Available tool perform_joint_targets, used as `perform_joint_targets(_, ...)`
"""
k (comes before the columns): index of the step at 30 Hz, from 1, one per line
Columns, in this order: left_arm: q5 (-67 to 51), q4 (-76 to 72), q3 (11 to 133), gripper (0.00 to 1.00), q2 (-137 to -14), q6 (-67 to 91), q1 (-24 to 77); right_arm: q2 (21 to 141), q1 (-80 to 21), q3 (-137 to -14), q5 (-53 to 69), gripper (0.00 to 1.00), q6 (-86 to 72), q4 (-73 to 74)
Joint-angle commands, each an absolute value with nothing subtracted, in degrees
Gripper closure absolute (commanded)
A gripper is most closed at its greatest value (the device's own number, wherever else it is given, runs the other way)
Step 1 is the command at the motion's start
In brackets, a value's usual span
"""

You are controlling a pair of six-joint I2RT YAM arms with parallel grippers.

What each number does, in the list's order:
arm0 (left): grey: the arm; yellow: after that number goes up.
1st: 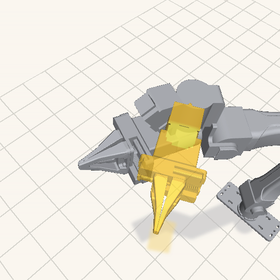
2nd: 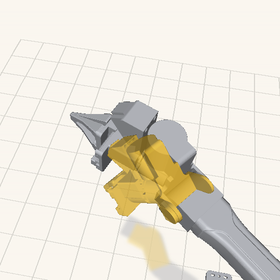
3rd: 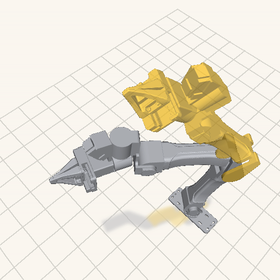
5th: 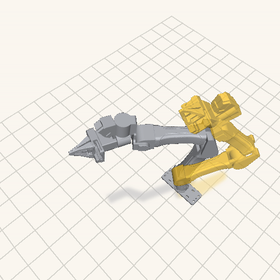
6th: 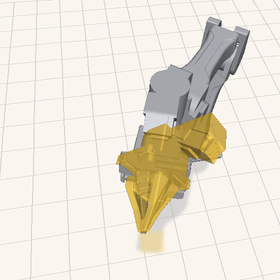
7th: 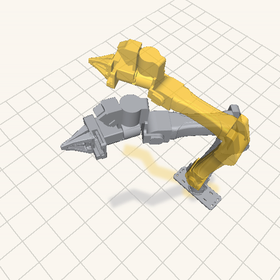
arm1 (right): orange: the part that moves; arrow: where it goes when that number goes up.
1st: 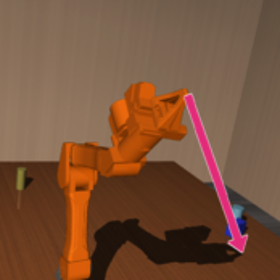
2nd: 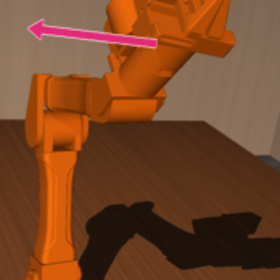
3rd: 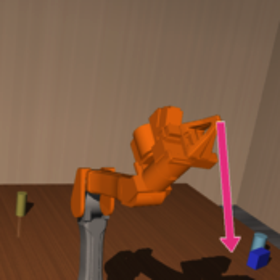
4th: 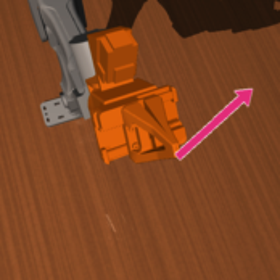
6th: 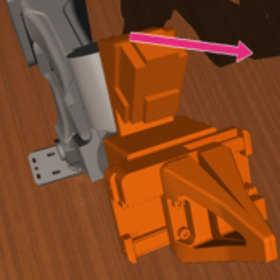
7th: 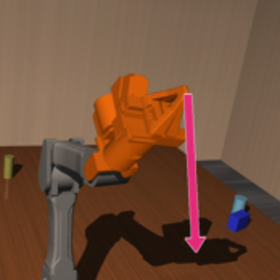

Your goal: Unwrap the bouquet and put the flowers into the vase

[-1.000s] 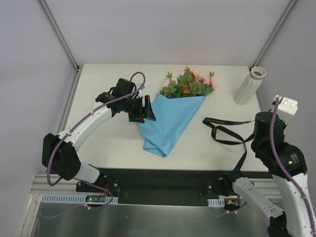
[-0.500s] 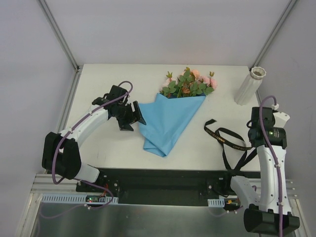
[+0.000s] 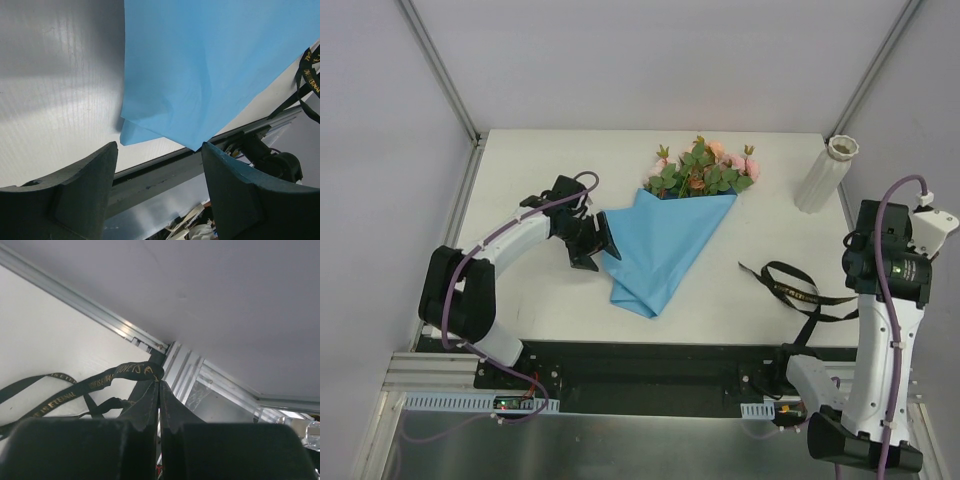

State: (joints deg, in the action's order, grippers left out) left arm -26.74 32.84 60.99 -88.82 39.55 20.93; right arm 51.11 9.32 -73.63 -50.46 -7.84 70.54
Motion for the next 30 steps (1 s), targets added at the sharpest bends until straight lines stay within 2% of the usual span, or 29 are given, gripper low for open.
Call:
perform_joint_targets(1,-29.97,31.55,61.61,0.34,-89.82,37.09,20.92,51.85,10.02,-79.71,-58.27,0.98,-2.73,70.23)
perform_joint_targets(7,-31.99,30.5,61.96,0.39,-90.96,33.67,21.01,55.63,10.2,-81.83,-50.38,0.99,-3.86,69.0)
perform_joint_targets(15,-33.66,28.74,61.52,0.4,-92.28,32.43,21.88,57.39,10.19,-67.52,-34.37,0.91,-7.2,65.48)
perform_joint_targets(18,-33.22,28.3,61.0,0.41,-92.11,32.34,22.15,58.36,10.11,-65.92,-28.93,0.85,-6.77,65.92)
perform_joint_targets(19,-33.05,28.21,60.91,0.43,-92.2,32.17,22.15,58.71,10.11,-65.05,-27.26,0.75,-6.33,66.27)
perform_joint_targets(21,-32.61,28.04,60.56,0.44,-91.85,31.91,22.32,59.32,10.11,-64.6,-26.02,0.67,-5.54,66.88)
perform_joint_targets(23,-31.82,28.04,60.29,0.4,-91.41,31.73,22.59,59.59,10.19,-64.86,-22.95,0.57,-4.22,68.37)
perform_joint_targets(26,-31.12,28.04,60.2,0.34,-90.79,32.16,23.03,58.98,9.67,-65.65,-17.33,0.5,-5.18,70.92)
perform_joint_targets(30,-31.55,28.04,60.12,0.34,-90.35,32.61,23.2,58.98,4.85,-68.02,-8.02,0.44,-9.57,74.7)
